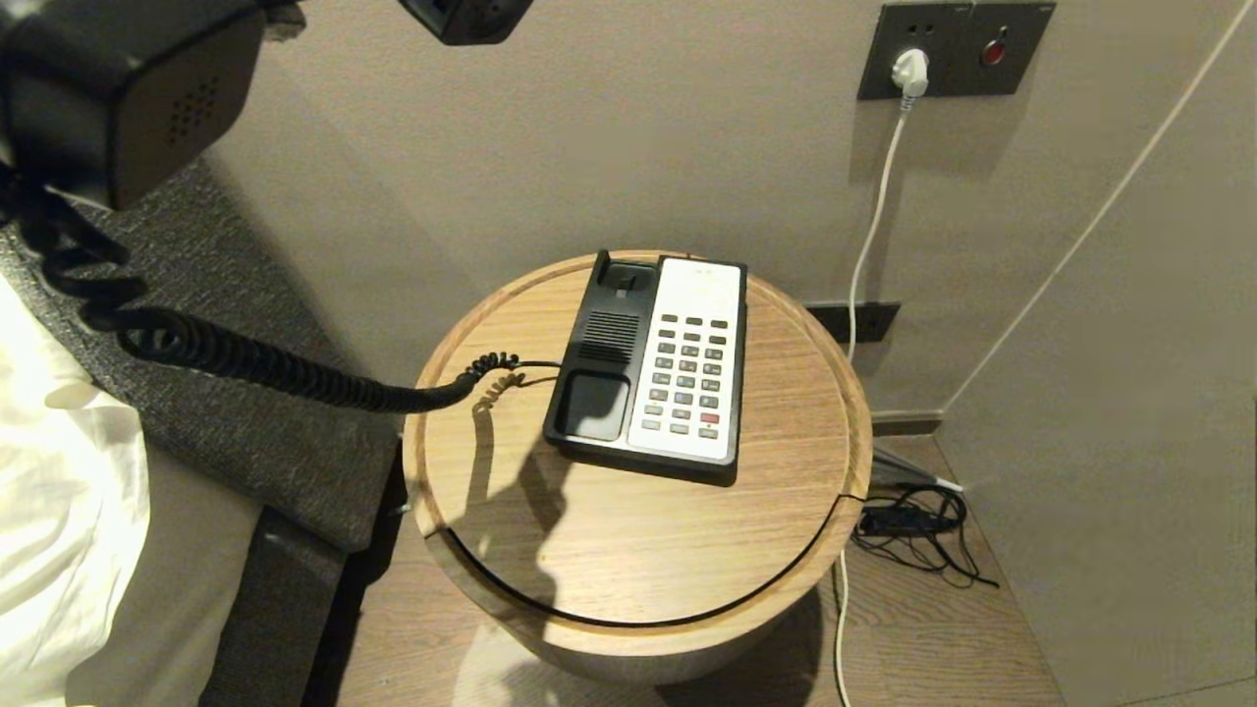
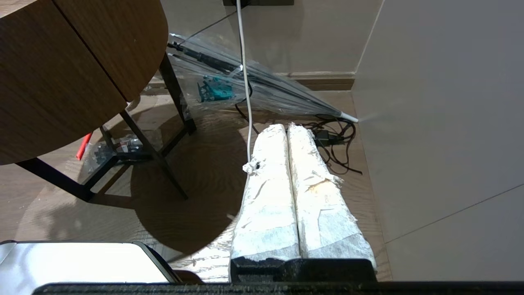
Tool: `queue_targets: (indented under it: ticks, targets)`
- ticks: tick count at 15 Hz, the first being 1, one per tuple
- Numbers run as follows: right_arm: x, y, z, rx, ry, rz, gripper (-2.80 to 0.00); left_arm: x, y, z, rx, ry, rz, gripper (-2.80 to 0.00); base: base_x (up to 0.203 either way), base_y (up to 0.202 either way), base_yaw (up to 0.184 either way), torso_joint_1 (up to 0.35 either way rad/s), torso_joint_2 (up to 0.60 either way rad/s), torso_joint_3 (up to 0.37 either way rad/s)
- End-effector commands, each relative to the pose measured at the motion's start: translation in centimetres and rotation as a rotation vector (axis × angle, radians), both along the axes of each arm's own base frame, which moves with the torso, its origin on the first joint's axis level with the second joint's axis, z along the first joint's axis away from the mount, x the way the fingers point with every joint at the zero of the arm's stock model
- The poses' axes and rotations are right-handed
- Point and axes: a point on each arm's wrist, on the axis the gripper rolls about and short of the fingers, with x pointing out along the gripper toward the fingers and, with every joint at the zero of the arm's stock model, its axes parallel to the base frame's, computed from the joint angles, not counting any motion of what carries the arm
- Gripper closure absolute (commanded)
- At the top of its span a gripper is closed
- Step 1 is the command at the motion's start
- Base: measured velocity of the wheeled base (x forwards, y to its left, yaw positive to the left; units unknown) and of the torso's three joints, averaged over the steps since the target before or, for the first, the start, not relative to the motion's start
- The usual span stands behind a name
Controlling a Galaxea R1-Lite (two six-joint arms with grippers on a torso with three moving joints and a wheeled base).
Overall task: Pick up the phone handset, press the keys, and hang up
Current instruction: Dial the number
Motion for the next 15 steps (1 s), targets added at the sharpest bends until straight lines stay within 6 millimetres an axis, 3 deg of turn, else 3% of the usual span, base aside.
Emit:
queue_targets:
  ticks: [1, 12, 15]
  targets:
    - [0.00, 0.00, 0.00, -0.001, 0.000, 0.000, 0.00, -0.01, 0.01, -0.06, -0.001, 0.007, 0.000, 0.00, 0.000, 0.000, 0.000, 0.000, 0.00, 0.000]
    - [-0.01, 0.02, 0.00, -0.020, 0.002, 0.011, 0.00, 0.12, -0.07, -0.12, 0.005, 0.006, 0.002, 0.00, 0.000, 0.000, 0.000, 0.000, 0.00, 0.000]
    - [-0.16, 0.00, 0.65, 0.047, -0.027, 0.001, 0.00, 0.16, -0.12, -0.11, 0.008, 0.000, -0.002, 0.00, 0.000, 0.000, 0.000, 0.000, 0.00, 0.000]
